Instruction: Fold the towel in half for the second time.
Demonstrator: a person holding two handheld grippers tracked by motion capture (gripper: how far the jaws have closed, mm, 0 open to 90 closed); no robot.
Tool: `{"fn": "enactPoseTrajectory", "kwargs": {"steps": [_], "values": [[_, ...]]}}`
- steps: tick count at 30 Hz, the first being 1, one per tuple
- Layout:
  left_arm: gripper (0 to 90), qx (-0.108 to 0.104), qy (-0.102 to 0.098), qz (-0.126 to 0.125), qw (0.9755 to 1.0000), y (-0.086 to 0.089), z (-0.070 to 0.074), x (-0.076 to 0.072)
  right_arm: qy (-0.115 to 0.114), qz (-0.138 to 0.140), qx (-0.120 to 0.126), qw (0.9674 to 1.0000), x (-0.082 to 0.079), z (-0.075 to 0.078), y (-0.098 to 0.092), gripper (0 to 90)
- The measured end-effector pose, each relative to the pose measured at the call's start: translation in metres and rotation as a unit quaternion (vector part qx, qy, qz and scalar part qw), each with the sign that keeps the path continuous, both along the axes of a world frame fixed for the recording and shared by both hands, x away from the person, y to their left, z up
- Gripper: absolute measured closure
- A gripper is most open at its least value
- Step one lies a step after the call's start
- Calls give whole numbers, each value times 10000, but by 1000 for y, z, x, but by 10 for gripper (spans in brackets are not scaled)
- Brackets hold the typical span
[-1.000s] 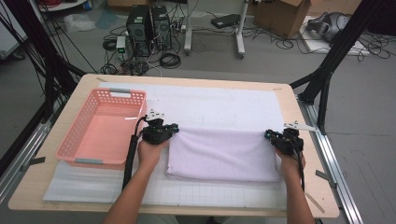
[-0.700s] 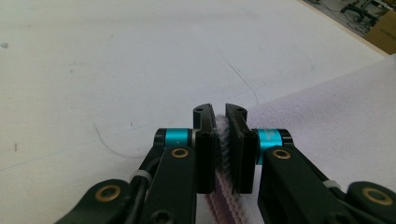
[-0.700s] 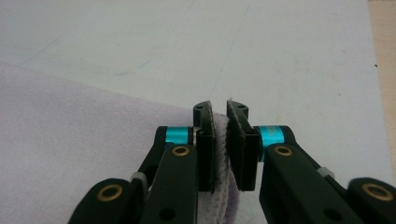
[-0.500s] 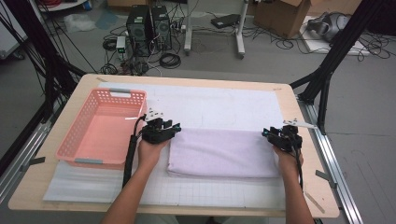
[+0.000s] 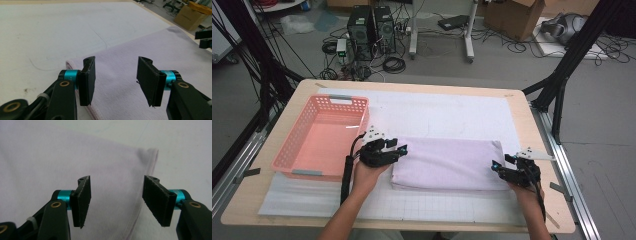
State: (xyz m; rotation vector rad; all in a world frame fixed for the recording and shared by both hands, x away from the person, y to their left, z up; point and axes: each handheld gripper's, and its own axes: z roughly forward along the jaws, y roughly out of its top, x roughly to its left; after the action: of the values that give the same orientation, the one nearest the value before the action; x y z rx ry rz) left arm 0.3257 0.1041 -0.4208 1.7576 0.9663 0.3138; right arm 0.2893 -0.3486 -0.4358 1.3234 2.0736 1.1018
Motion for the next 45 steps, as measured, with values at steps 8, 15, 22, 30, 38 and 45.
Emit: {"fn": "enactPoseTrajectory", "kwargs": {"steps": [8,15,22,30,38,45], "values": [[435,-141,-14,5,9999,6,-6,-13,264,-327,-54,9991,-9,-10,-15,399],[276,-145,-207,-66,9997,7,-10,-32,-248,-42,216,9994,-28,6,-9,321],[494,104,-146,-241,9995,9,-12,-47,-427,-20,186,9989,-42,10,-6,285],[746,872,233,-509,9946,-1,-28,-52,-370,-28,295,9989,-40,7,-6,286],[784,876,320,-601,9938,7,-27,-59,-401,-77,313,9987,-41,8,-10,286],[375,273,-71,-318,9991,14,-23,-57,-499,-49,306,9983,-44,13,-11,276]]}}
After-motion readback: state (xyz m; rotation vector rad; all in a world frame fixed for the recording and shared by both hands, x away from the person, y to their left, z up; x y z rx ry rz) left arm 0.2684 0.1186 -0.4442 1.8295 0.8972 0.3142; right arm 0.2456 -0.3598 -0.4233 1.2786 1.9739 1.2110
